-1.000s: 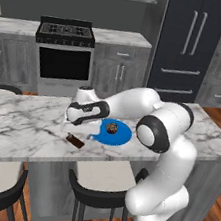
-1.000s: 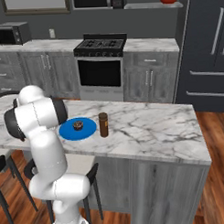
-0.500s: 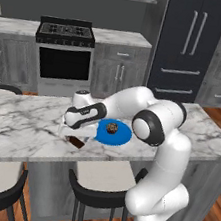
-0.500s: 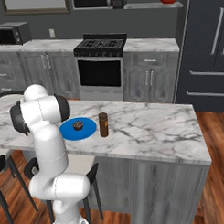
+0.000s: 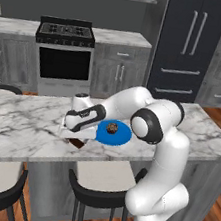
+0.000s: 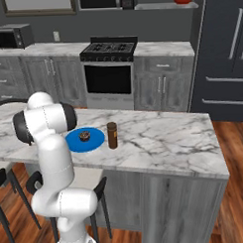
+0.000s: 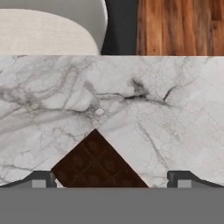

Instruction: Take the cinnamon bottle from the cabinet and place it on the dining table, next to the plate with the cupcake. Then take the chocolate from the dining counter and place it on the cupcake plate.

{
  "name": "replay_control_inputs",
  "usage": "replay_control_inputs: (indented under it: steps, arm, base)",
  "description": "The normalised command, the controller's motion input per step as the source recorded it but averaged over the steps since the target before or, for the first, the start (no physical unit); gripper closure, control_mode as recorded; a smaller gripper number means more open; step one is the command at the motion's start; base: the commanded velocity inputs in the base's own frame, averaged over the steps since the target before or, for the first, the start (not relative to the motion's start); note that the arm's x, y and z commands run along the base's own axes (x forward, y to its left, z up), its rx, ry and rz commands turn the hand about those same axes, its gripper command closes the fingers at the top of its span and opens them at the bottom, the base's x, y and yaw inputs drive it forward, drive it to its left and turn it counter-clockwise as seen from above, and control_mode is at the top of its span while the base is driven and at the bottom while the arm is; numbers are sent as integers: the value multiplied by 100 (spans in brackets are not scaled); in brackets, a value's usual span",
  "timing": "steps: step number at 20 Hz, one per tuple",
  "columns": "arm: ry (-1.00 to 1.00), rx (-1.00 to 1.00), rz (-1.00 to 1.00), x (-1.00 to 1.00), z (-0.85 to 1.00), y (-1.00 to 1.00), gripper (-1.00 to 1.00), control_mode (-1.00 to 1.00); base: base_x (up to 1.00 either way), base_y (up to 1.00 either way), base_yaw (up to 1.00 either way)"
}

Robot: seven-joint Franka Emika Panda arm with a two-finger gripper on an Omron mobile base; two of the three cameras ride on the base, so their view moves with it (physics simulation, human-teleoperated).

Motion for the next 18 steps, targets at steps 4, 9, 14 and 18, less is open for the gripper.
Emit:
replay_control_inputs:
  steps: [4,9,14,18]
  arm:
    - [-6,0,2,1,-9,0,-100,-100]
    - [-5,0,4,2,-24,0,-100,-100]
    - [-7,0,7,4,-25,0,-100,-100]
    - [-5,0,9,0,-40,3,100,-100]
  base:
    - [0,0,0]
    - [0,0,0]
    - [0,0,0]
    - [0,0,0]
